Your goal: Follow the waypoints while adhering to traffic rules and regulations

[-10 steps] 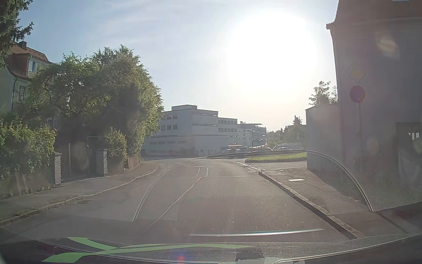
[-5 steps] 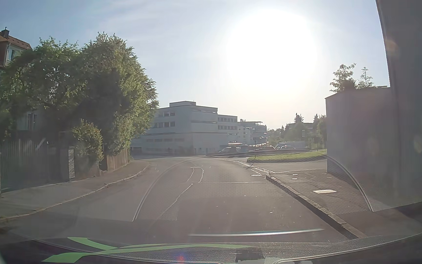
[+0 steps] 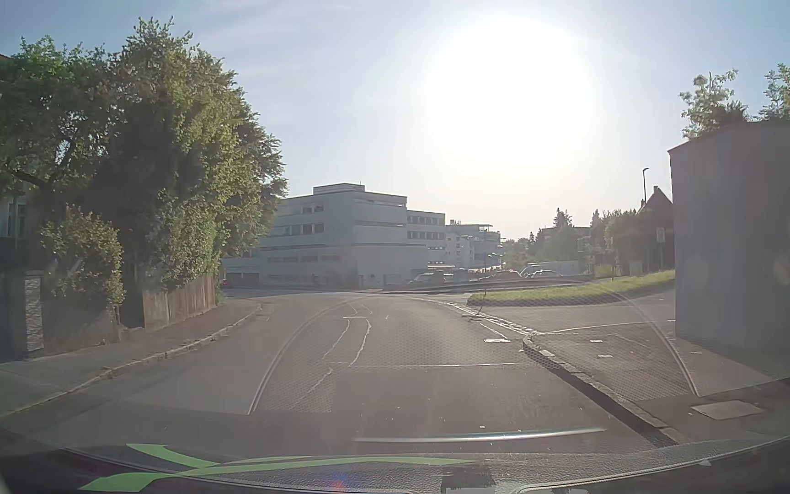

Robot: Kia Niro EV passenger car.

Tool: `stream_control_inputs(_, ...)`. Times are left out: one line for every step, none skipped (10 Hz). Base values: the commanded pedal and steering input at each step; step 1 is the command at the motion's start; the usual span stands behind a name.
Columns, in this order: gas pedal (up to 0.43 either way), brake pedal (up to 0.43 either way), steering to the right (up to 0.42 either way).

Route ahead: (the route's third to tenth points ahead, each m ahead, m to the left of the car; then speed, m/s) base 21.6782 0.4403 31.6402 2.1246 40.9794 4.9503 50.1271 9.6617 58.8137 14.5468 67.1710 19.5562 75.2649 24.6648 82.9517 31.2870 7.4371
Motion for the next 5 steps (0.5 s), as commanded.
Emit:
stream_control_inputs(0.020,0.000,-0.011)
stream_control_inputs(0.020,0.000,-0.012)
stream_control_inputs(0.008,0.000,-0.013)
stream_control_inputs(0.000,0.000,-0.014)
stream_control_inputs(0.000,0.000,-0.014)
